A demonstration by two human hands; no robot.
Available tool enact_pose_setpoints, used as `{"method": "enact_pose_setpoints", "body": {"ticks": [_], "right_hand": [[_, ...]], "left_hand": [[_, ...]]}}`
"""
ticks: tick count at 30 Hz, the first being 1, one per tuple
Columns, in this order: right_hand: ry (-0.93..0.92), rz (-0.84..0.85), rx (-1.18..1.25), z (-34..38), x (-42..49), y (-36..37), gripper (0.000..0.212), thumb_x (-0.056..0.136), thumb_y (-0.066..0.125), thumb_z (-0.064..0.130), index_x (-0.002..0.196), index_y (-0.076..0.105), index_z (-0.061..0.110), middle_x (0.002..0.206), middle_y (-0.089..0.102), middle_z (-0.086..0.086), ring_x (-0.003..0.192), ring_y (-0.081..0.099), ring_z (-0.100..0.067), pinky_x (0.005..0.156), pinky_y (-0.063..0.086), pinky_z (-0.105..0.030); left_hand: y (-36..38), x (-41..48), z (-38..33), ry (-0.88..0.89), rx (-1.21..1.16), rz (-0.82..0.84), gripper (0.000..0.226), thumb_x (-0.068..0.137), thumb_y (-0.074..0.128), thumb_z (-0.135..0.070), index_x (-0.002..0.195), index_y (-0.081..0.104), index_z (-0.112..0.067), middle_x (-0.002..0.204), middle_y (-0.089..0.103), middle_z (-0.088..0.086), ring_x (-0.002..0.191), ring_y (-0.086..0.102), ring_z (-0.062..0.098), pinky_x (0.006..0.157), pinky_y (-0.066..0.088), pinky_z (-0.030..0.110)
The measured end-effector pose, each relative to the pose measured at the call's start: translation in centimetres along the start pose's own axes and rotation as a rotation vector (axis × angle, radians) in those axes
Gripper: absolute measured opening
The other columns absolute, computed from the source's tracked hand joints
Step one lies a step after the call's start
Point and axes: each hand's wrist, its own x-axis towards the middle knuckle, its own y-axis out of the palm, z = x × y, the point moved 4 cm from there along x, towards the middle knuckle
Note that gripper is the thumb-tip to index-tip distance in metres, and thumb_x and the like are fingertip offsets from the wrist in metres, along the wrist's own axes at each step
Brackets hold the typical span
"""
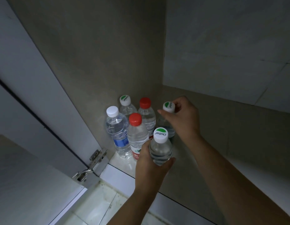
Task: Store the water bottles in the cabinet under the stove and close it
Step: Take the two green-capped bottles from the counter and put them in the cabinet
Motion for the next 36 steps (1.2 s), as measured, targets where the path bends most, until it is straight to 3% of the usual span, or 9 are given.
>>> {"method": "enact_pose_setpoints", "body": {"ticks": [5, 9, 11, 13, 17, 20, 28, 32, 36], "right_hand": [[-0.002, 0.046, -0.042, 0.2, -0.1, 0.6, 0.04, 0.059, 0.081, 0.03, 0.075, 0.047, 0.018, 0.073, 0.058, -0.002, 0.065, 0.054, -0.018, 0.059, 0.046, -0.031], [-0.006, 0.22, 0.025, -0.4, 0.3, 0.3, 0.039, 0.058, 0.082, 0.028, 0.082, 0.052, 0.018, 0.085, 0.06, -0.004, 0.073, 0.054, -0.015, 0.063, 0.045, -0.022], [0.025, 0.312, 0.072, -0.9, 0.4, 0.1, 0.036, 0.062, 0.08, 0.021, 0.088, 0.054, 0.023, 0.094, 0.06, -0.002, 0.082, 0.055, -0.013, 0.069, 0.043, -0.016], [0.062, 0.357, 0.121, -1.2, 0.2, 0.1, 0.034, 0.066, 0.077, 0.016, 0.092, 0.057, 0.025, 0.098, 0.062, -0.001, 0.091, 0.057, -0.014, 0.081, 0.047, -0.025], [0.061, 0.309, 0.155, -0.7, -0.2, 0.3, 0.029, 0.067, 0.077, 0.013, 0.089, 0.06, 0.021, 0.091, 0.064, 0.0, 0.082, 0.057, -0.009, 0.072, 0.044, -0.015], [0.043, 0.298, 0.137, -0.5, -0.3, 0.2, 0.028, 0.067, 0.077, 0.013, 0.089, 0.062, 0.018, 0.086, 0.063, 0.002, 0.075, 0.055, -0.003, 0.063, 0.039, -0.003], [0.081, 0.393, 0.119, -0.8, -0.4, -0.4, 0.037, 0.07, 0.075, 0.016, 0.103, 0.059, 0.018, 0.102, 0.064, -0.001, 0.094, 0.057, -0.011, 0.081, 0.042, -0.024], [0.104, 0.401, 0.104, -1.3, -0.8, -1.0, 0.051, 0.071, 0.074, 0.019, 0.118, 0.053, 0.018, 0.112, 0.061, -0.002, 0.106, 0.055, -0.015, 0.095, 0.043, -0.032], [0.013, 0.22, 0.143, -0.1, -1.5, -3.1, 0.028, 0.076, 0.07, 0.017, 0.1, 0.057, 0.02, 0.09, 0.061, 0.004, 0.078, 0.054, 0.004, 0.074, 0.042, -0.008]], "left_hand": [[0.0, 0.0, 0.0, 0.009, 0.01, 0.006, 0.068, 0.06, 0.083, -0.025, 0.107, 0.037, -0.041, 0.1, 0.05, -0.027, 0.091, 0.048, -0.004, 0.069, 0.034, -0.004], [-0.1, 0.2, -0.1, 0.016, 0.021, 0.023, 0.066, 0.061, 0.083, -0.025, 0.11, 0.04, -0.035, 0.109, 0.055, -0.015, 0.097, 0.051, 0.004, 0.083, 0.039, 0.013], [0.0, 0.2, -0.1, 0.021, 0.017, 0.025, 0.066, 0.06, 0.083, -0.025, 0.106, 0.037, -0.038, 0.105, 0.052, -0.02, 0.096, 0.05, 0.002, 0.079, 0.037, 0.006], [0.0, 0.0, -0.1, 0.022, 0.006, 0.022, 0.066, 0.06, 0.083, -0.024, 0.105, 0.038, -0.039, 0.102, 0.052, -0.023, 0.094, 0.051, 0.002, 0.072, 0.037, 0.001], [0.0, 0.1, 0.0, 0.019, 0.026, 0.018, 0.066, 0.06, 0.083, -0.027, 0.111, 0.042, -0.033, 0.11, 0.057, -0.014, 0.097, 0.054, 0.005, 0.081, 0.04, 0.011], [-0.1, 0.1, -0.3, 0.032, 0.035, 0.013, 0.063, 0.061, 0.082, -0.028, 0.107, 0.039, -0.035, 0.104, 0.054, -0.017, 0.093, 0.051, 0.002, 0.072, 0.035, 0.001], [-0.4, -0.5, -0.7, 0.046, 0.025, 0.04, 0.063, 0.065, 0.079, -0.024, 0.107, 0.036, -0.04, 0.106, 0.055, -0.014, 0.095, 0.053, 0.003, 0.079, 0.039, 0.014], [-0.9, -1.2, -0.6, 0.047, 0.006, 0.048, 0.061, 0.066, 0.077, -0.024, 0.108, 0.038, -0.044, 0.104, 0.056, -0.022, 0.094, 0.055, -0.007, 0.075, 0.038, 0.004], [-1.5, -1.4, -1.0, 0.057, 0.011, 0.085, 0.047, 0.074, 0.072, -0.017, 0.093, 0.04, -0.047, 0.096, 0.054, -0.027, 0.085, 0.052, -0.018, 0.072, 0.037, 0.0]]}}
